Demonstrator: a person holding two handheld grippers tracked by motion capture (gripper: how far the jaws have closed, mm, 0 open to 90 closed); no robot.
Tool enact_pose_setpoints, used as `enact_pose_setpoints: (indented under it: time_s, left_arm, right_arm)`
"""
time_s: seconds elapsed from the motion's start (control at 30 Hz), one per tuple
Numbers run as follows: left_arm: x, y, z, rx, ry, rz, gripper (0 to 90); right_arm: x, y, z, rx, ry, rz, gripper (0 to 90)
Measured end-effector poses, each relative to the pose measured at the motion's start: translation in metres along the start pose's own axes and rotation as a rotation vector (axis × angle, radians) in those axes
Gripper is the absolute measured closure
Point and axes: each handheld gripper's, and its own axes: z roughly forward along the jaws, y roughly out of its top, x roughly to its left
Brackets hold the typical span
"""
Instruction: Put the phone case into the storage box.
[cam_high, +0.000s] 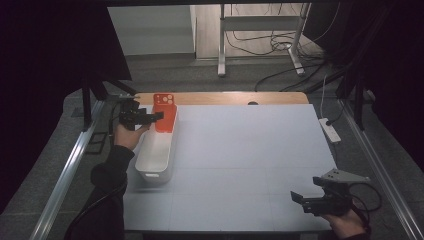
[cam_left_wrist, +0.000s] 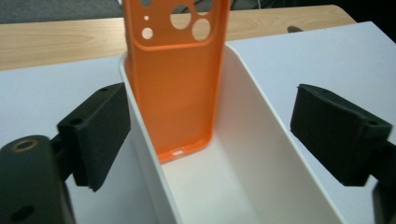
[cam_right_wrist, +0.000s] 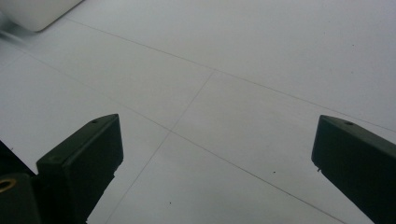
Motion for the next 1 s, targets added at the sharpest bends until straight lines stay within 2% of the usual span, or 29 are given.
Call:
enact_pose_setpoints:
  time_s: [0.23,0.53,1.0]
  left_arm:
    - [-0.009,-0.003,-0.005,0.015,-0.024,0.048,7.0]
    - [-0.021,-0.01,-0.01,0.051,-0.028,0.115,3.1]
    - [-0.036,-0.024,-0.018,0.028,-0.061,0.168,0.2]
  right_arm:
    - [0.0,0.0,0.0,0.001,0.001,-0.002,2.3]
    - [0.001,0.0,0.0,0.003,0.007,-0.012,1.0]
    - [0.001,0.0,0.0,0.005,0.009,-0.009,0.5]
